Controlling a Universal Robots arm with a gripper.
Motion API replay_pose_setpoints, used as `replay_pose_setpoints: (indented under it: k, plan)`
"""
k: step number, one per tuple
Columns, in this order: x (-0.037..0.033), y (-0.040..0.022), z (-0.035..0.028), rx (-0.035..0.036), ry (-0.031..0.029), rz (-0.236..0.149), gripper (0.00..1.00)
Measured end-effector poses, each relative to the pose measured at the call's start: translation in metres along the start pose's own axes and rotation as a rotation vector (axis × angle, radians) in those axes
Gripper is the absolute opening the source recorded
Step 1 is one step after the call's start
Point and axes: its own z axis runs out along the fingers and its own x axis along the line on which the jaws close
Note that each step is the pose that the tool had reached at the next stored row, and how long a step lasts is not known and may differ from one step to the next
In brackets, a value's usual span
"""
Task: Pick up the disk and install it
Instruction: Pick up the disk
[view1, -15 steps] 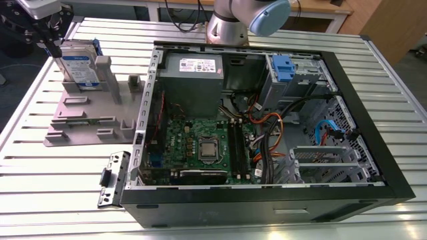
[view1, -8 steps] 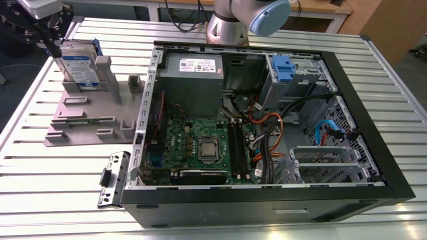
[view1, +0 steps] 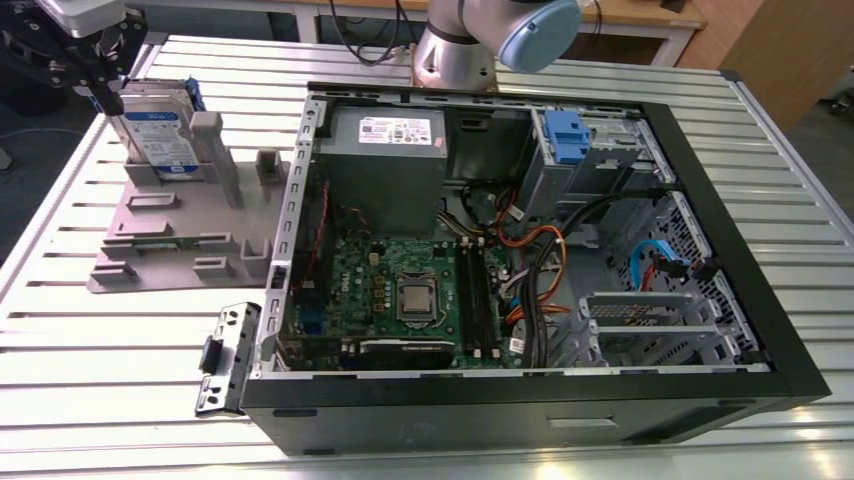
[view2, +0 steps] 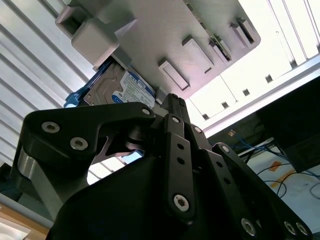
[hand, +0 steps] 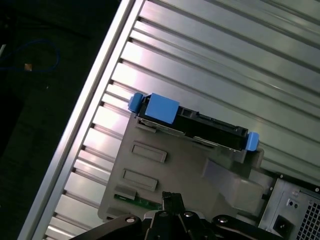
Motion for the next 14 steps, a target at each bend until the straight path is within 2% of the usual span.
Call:
replay_pose_setpoints:
  k: [14]
  plan:
    - [0.0,0.0,0.0,-0.0006,0.0011,-0.024,0.1]
